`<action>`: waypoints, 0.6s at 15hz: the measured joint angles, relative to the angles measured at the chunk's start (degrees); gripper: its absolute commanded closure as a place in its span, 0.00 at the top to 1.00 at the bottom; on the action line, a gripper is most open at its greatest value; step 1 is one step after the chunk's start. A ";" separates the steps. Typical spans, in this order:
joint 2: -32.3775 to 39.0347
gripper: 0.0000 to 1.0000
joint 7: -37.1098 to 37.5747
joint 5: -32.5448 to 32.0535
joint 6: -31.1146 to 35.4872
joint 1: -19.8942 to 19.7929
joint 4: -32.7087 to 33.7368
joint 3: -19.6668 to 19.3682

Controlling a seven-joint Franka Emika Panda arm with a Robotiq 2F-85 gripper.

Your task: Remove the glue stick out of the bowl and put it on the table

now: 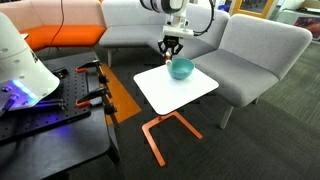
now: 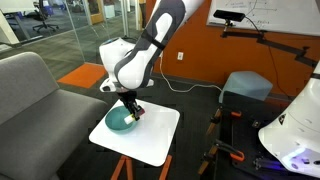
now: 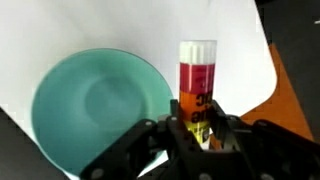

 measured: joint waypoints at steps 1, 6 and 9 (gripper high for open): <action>-1.61 0.08 -0.33 0.00 2.77 -0.31 -3.35 0.10; -5.40 0.08 -1.90 -0.12 14.65 -2.29 -15.62 0.08; -4.55 0.08 -1.93 -0.97 15.29 -2.24 -16.68 0.06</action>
